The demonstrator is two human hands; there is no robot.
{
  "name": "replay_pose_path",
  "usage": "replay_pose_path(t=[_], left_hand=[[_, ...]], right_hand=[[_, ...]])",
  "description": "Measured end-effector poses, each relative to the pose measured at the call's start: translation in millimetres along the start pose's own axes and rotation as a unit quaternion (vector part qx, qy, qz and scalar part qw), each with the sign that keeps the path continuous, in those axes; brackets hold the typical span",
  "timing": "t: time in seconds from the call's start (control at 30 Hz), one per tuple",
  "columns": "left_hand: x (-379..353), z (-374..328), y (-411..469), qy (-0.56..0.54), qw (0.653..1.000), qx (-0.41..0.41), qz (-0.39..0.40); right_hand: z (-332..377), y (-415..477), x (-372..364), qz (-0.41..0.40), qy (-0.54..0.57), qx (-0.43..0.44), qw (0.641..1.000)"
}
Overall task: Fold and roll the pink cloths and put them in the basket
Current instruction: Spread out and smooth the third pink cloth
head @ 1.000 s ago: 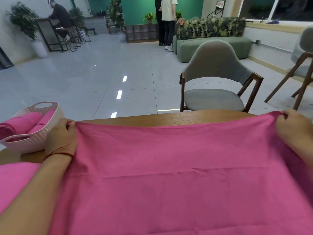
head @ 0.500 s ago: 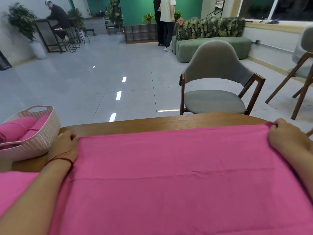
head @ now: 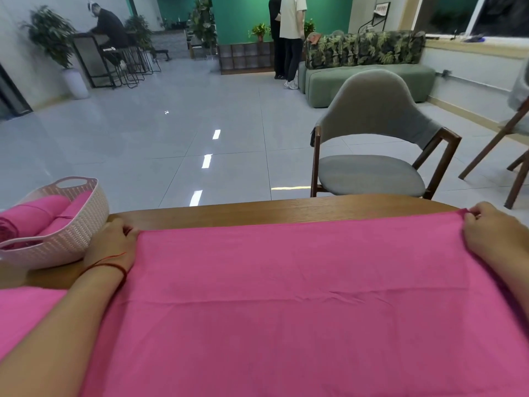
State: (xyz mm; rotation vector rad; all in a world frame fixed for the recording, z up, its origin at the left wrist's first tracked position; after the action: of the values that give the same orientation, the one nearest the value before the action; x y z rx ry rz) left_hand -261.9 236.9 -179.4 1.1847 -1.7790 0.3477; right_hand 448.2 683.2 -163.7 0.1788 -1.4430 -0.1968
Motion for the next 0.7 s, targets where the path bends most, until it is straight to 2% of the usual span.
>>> replay_pose_path(t=[0.1, 0.17, 0.3, 0.4, 0.53, 0.7], left_hand=[[3.3, -20.6, -1.9, 0.089, 0.996, -0.002, -0.004], [-4.8, -58.4, -10.5, 0.11, 0.992, -0.054, 0.008], [-57.0, -152.3, -53.1, 0.003, 0.966, -0.21, 0.147], [-89.6, -213.0, -84.6, -0.027, 0.934, -0.283, 0.216], [-107.0, -258.5, -93.1, -0.064, 0.923, -0.296, 0.237], [-118.2, -266.1, -85.8, -0.06, 0.922, -0.303, 0.232]], right_hand=[[5.0, -5.1, 5.1, 0.003, 0.006, 0.009, 1.0], [6.6, -6.4, 7.3, 0.002, 0.017, 0.013, 1.0], [7.3, -4.6, 2.9, 0.014, 0.016, 0.024, 0.999], [5.4, -0.8, 0.4, 0.009, 0.019, 0.028, 0.999], [3.3, 1.2, -0.9, 0.004, 0.023, 0.029, 0.999], [2.2, 4.7, -3.2, -0.002, 0.034, 0.024, 0.999]])
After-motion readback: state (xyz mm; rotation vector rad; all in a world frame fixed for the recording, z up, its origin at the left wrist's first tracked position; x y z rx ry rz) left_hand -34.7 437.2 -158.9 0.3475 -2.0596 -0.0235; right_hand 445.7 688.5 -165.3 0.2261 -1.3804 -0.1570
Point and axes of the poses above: each hand's wrist, its own y-axis towards the middle knuckle, its own x-axis out of the back of the hand, z = x × y, the point moved 9 cm from there along y, towards the middle knuckle, and after that the axes turned 10 degrees about -y, right-handed, at the moved point
